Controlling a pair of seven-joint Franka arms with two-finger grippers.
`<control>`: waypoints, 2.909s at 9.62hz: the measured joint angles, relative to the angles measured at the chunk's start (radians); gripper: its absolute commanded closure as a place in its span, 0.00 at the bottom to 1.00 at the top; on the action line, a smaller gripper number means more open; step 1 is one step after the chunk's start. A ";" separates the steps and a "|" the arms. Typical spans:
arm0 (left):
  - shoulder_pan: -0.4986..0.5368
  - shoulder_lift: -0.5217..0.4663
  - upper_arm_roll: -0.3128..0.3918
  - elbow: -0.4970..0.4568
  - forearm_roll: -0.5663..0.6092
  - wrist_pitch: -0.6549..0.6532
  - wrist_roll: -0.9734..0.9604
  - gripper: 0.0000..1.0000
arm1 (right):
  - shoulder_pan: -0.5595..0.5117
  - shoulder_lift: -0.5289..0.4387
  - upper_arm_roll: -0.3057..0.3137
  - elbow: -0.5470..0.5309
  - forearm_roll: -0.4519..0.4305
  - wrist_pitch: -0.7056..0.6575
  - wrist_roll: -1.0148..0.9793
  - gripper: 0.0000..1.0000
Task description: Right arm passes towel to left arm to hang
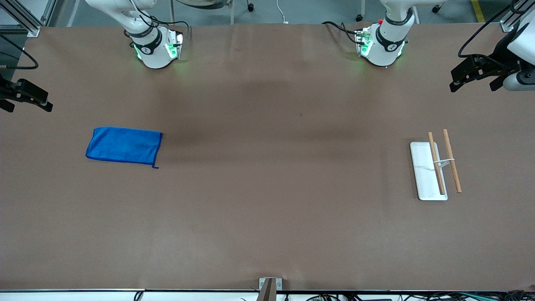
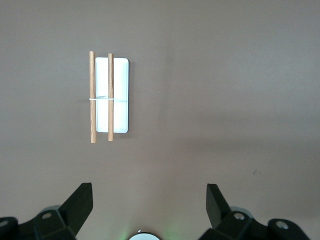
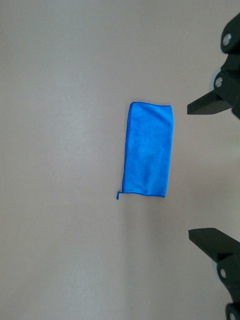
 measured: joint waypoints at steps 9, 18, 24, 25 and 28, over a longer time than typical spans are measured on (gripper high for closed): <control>-0.001 0.000 -0.001 0.001 0.000 0.000 0.000 0.00 | -0.035 0.008 -0.009 -0.217 0.000 0.189 -0.007 0.02; -0.012 0.020 -0.051 0.001 0.000 0.000 -0.080 0.00 | -0.103 0.154 -0.014 -0.803 0.000 0.896 -0.042 0.03; -0.004 0.035 -0.048 0.001 0.000 0.000 -0.078 0.00 | -0.116 0.370 -0.013 -0.856 0.000 1.147 -0.048 0.44; -0.003 0.035 -0.048 0.001 0.000 0.000 -0.077 0.00 | -0.116 0.367 -0.012 -0.856 0.000 1.145 -0.048 0.74; -0.003 0.035 -0.048 0.001 0.000 0.000 -0.074 0.00 | -0.116 0.355 -0.008 -0.855 0.000 1.134 -0.048 0.96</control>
